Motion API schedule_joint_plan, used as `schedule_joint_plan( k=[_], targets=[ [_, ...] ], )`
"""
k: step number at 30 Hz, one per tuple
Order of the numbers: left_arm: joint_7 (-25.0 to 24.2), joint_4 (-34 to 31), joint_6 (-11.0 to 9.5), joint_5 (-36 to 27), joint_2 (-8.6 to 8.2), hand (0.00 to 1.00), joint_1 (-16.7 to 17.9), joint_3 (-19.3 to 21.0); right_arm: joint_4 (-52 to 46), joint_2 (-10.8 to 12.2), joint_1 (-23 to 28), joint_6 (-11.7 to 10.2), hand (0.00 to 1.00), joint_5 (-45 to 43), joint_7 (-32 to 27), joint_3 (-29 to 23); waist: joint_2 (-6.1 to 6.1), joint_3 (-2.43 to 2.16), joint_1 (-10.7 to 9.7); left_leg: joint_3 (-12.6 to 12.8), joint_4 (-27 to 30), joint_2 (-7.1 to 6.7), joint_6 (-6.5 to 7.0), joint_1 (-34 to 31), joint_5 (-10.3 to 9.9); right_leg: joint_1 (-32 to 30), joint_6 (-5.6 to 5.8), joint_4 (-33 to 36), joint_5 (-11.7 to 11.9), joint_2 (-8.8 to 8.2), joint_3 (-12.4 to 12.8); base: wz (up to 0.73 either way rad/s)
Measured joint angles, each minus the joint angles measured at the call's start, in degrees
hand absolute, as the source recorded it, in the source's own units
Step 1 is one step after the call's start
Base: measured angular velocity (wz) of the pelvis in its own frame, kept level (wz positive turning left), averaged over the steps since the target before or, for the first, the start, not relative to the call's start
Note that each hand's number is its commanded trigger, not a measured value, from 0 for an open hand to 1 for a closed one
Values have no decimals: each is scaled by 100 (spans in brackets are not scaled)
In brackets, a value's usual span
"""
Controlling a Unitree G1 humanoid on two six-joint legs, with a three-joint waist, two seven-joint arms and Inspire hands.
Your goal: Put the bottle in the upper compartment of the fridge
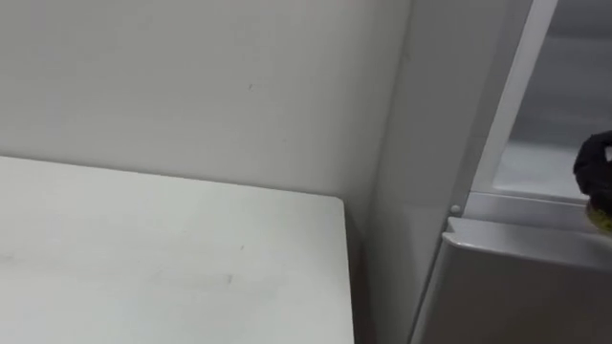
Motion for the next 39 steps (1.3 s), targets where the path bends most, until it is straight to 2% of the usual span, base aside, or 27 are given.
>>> schedule_joint_plan(
  k=[3, 6, 11, 14, 17, 20, 23, 27, 30, 35, 39],
  targets=[
    [-24, -23, -1, 0, 75, 0, 2, -1, 375, -9, -130, 4, 100, 12, -140, 0, -69, 25, 10, -80, 24, -14, -8, -63, 5, -25, 1, 0, -1, 6, -68, 13],
    [-22, -24, 0, 4, 102, 0, 48, 0, 615, -45, -337, 106, 100, 56, -321, 2, -104, 6, 30, -110, 57, -34, -14, -111, 9, -61, 1, 0, -3, 13, -93, 6],
    [-6, -44, -1, 6, 106, 0, 94, 31, 996, -342, -736, 113, 100, 441, -579, 7, -101, -5, 56, -158, 156, -39, -17, -167, -15, -58, 1, 2, -3, 7, -181, 6],
    [-11, -54, -2, -3, 113, 0, 89, 30, 1383, -442, -963, 113, 100, 444, -776, 7, -68, -32, 141, -159, 165, -38, -17, -168, -19, -55, 1, 4, -3, -1, -233, 1],
    [-15, -49, 30, -2, 111, 0, 110, 36, 1590, -472, -1085, 117, 100, 435, -1001, 7, 16, -89, 172, -234, 165, -50, -16, -194, -18, -52, 1, 11, -3, -18, -322, 9],
    [-16, -43, 77, 0, 98, 0, 178, 98, 1714, -476, -1193, 120, 100, 451, -1145, 8, 74, -103, 183, -274, 153, -57, -16, -197, -15, -37, 3, 17, -5, -27, -371, 8],
    [-22, -45, 110, -2, 91, 0, 311, 152, 1859, -530, -1267, 126, 100, 613, -1299, 8, 103, -95, 200, -321, 152, -85, -13, -182, -8, -5, 4, 19, -34, -54, -423, 8],
    [-84, -44, 163, -4, 88, 0, 441, 223, 2129, -657, -1431, 128, 100, 624, -1514, 10, 67, -74, 195, -347, 155, -100, -10, -187, -6, 9, 4, 19, -50, -71, -461, 3],
    [-134, -45, 210, -7, 88, 0, 412, 221, 2369, -703, -1530, 133, 100, 615, -1553, 16, 25, -51, 200, -373, 158, -107, -9, -195, -6, -13, 6, 18, -73, -81, -470, 4],
    [-134, -49, 231, -11, 89, 0, 408, 221, 2417, -781, -1620, 149, 100, 625, -1648, 31, 1, -46, 206, -383, 170, -112, -10, -238, -5, -50, 2, 9, -97, -86, -505, 0],
    [-74, -78, 260, -48, 98, 0, 412, 215, 2581, -998, -1708, 147, 100, 642, -1668, 309, 8, -45, 273, -408, 199, -106, -12, -259, -5, -20, 1, 19, -97, -77, -561, 3]
  ],
)
